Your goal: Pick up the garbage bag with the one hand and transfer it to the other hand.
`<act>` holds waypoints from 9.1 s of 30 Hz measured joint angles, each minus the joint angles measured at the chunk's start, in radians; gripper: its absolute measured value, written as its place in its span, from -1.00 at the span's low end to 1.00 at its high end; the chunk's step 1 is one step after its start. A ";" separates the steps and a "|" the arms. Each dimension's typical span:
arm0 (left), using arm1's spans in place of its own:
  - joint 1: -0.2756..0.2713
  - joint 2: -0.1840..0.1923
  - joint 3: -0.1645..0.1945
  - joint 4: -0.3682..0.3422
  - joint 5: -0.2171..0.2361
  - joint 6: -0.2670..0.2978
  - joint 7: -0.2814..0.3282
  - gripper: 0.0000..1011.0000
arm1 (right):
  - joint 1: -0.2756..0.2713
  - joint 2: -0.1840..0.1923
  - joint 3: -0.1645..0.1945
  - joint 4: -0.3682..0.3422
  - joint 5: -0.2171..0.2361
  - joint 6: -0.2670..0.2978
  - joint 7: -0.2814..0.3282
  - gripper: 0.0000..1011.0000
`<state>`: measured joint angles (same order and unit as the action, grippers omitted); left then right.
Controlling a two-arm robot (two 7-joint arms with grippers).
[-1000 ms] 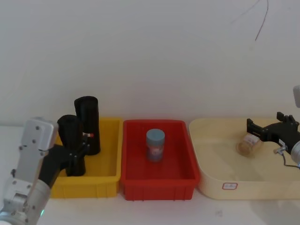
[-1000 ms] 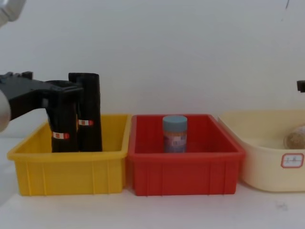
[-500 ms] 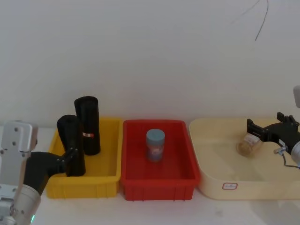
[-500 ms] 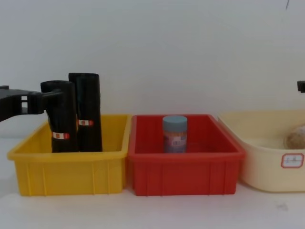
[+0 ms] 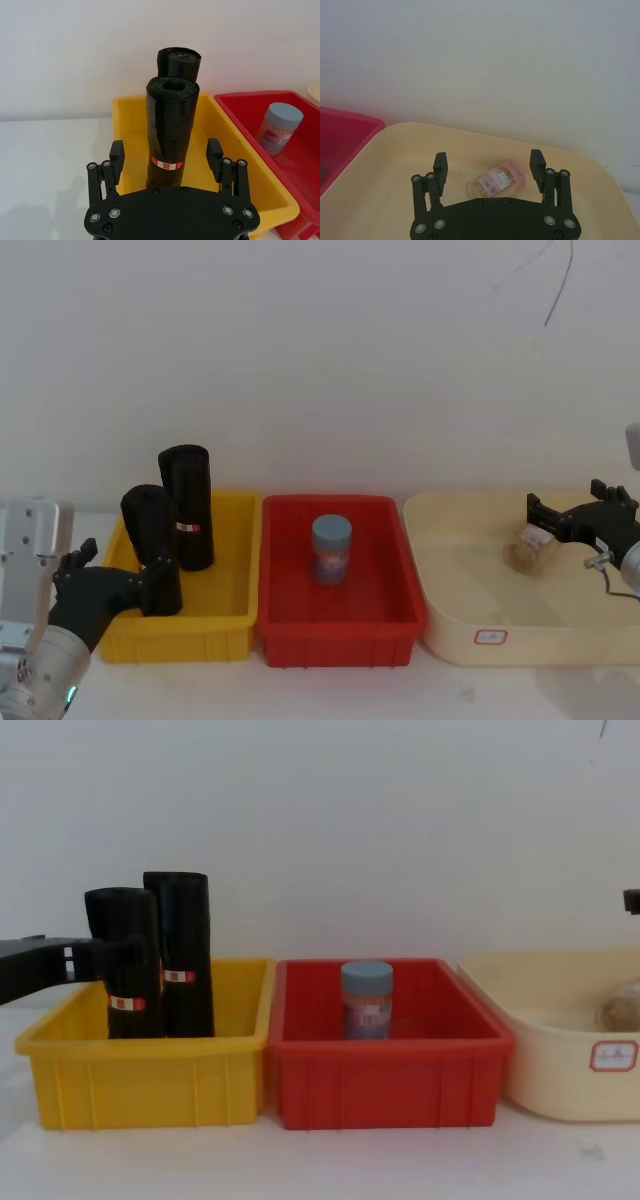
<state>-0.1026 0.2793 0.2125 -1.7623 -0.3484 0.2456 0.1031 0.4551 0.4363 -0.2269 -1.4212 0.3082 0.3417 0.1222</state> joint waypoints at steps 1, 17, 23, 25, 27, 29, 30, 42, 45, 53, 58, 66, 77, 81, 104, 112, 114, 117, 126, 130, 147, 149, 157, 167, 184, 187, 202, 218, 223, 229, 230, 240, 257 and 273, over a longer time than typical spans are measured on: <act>-0.004 -0.001 -0.001 0.008 -0.002 -0.002 -0.005 0.98 | 0.000 0.000 0.000 0.000 0.000 0.000 0.000 0.98; -0.073 -0.009 -0.002 0.096 -0.005 -0.043 -0.073 0.98 | 0.000 0.000 0.000 0.000 0.000 0.000 0.000 0.98; -0.099 -0.012 0.004 0.126 0.005 -0.054 -0.092 0.98 | 0.000 0.000 0.000 0.000 0.000 0.000 0.000 0.98; -0.107 -0.014 0.006 0.136 0.008 -0.059 -0.100 0.98 | 0.000 0.000 0.000 0.000 0.000 0.000 0.000 0.98; -0.116 -0.017 0.007 0.147 0.011 -0.063 -0.106 0.98 | 0.000 0.000 0.000 0.000 0.000 0.000 0.000 0.98; -0.120 -0.018 0.008 0.154 0.013 -0.066 -0.109 0.98 | 0.000 0.000 0.000 0.000 0.000 0.000 0.000 0.98; -0.123 -0.019 0.009 0.157 0.014 -0.067 -0.110 0.98 | 0.000 0.000 0.000 0.000 0.000 0.000 0.000 0.98; -0.148 -0.040 0.010 0.204 0.037 -0.079 -0.108 0.98 | 0.000 0.000 0.000 0.000 0.000 0.000 0.000 0.98; -0.153 -0.044 0.010 0.211 0.043 -0.084 -0.107 0.98 | 0.000 0.000 0.000 0.000 0.000 0.000 0.000 0.98; -0.178 -0.057 0.016 0.249 0.062 -0.109 -0.108 0.98 | 0.000 0.000 0.000 0.000 0.000 0.000 0.000 0.98; -0.193 -0.066 0.020 0.273 0.073 -0.124 -0.114 0.98 | 0.000 0.000 0.000 0.000 0.000 0.000 0.000 0.98; -0.208 -0.075 0.023 0.297 0.082 -0.138 -0.120 0.98 | 0.000 0.000 0.000 0.000 0.000 0.000 0.000 0.98; -0.218 -0.081 0.025 0.314 0.089 -0.148 -0.124 0.53 | 0.000 0.000 0.000 0.000 0.000 0.000 0.000 0.98; -0.220 -0.082 0.025 0.316 0.090 -0.149 -0.125 0.26 | 0.000 0.000 0.000 0.000 0.000 0.000 0.000 0.98; -0.223 -0.085 0.026 0.323 0.093 -0.154 -0.127 -0.02 | 0.000 0.000 0.000 0.000 0.000 0.000 0.000 0.98; -0.225 -0.090 0.021 0.323 0.090 -0.156 -0.134 -0.02 | 0.000 0.000 0.000 0.000 0.000 0.000 0.000 0.98; -0.226 -0.093 0.016 0.321 0.082 -0.156 -0.139 -0.02 | 0.000 0.000 0.000 0.000 0.000 0.000 0.000 0.98; -0.228 -0.097 0.008 0.313 0.071 -0.156 -0.144 -0.02 | 0.000 0.000 0.000 0.000 0.000 0.000 0.000 0.98; -0.236 -0.116 -0.043 0.239 -0.006 -0.148 -0.181 -0.02 | 0.000 0.000 0.000 0.000 0.000 0.000 0.000 0.98; -0.241 -0.123 -0.064 0.201 -0.044 -0.138 -0.196 -0.02 | 0.000 0.000 0.000 0.000 0.000 0.000 0.000 0.98; -0.261 -0.135 -0.129 0.033 -0.250 -0.065 -0.313 -0.02 | 0.003 0.011 -0.007 0.007 -0.002 -0.017 0.037 0.98; -0.261 -0.134 -0.131 0.024 -0.262 -0.061 -0.323 -0.02 | 0.004 0.016 -0.010 0.007 -0.002 -0.026 0.057 0.98; -0.261 -0.128 -0.137 -0.010 -0.310 -0.047 -0.362 -0.02 | 0.003 0.039 -0.019 0.001 0.007 -0.056 0.133 0.98; -0.260 -0.125 -0.140 -0.029 -0.339 -0.038 -0.386 -0.02 | -0.005 0.074 -0.029 -0.026 0.042 -0.102 0.255 0.98; -0.260 -0.123 -0.142 -0.041 -0.355 -0.034 -0.399 -0.02 | -0.001 0.124 -0.056 -0.069 0.124 -0.186 0.474 0.98; -0.260 -0.122 -0.142 -0.041 -0.355 -0.034 -0.399 -0.02 | 0.005 0.128 -0.064 -0.071 0.139 -0.203 0.515 0.98; -0.332 -0.119 -0.078 0.091 -0.312 -0.043 -0.404 -0.02 | 0.042 0.111 -0.122 -0.049 0.118 -0.254 0.549 0.98; -0.429 -0.137 -0.001 0.249 -0.306 -0.067 -0.476 -0.02 | 0.105 0.038 -0.219 -0.023 0.032 -0.270 0.492 0.98; -0.452 -0.139 0.015 0.282 -0.319 -0.069 -0.507 -0.02 | 0.119 0.029 -0.231 -0.024 0.031 -0.267 0.491 0.98; -0.469 -0.140 0.026 0.305 -0.327 -0.071 -0.528 -0.02 | 0.133 0.021 -0.241 -0.027 0.038 -0.250 0.492 0.98; -0.471 -0.141 0.027 0.307 -0.328 -0.071 -0.531 -0.02 | 0.134 0.020 -0.242 -0.027 0.040 -0.247 0.493 0.98; -0.485 -0.142 0.036 0.327 -0.335 -0.072 -0.548 -0.02 | 0.160 0.005 -0.247 -0.026 0.098 -0.176 0.523 0.98; -0.494 -0.143 0.042 0.339 -0.340 -0.073 -0.559 -0.02 | 0.237 -0.029 -0.280 0.010 0.154 -0.086 0.569 0.98; -0.495 -0.143 0.043 0.342 -0.341 -0.073 -0.561 -0.02 | 0.299 -0.034 -0.328 0.048 0.105 -0.120 0.562 0.98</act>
<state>-0.5981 0.1363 0.2559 -1.4207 -0.6897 0.1726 -0.4580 0.7538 0.4028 -0.5545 -1.3730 0.4133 0.2219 0.6843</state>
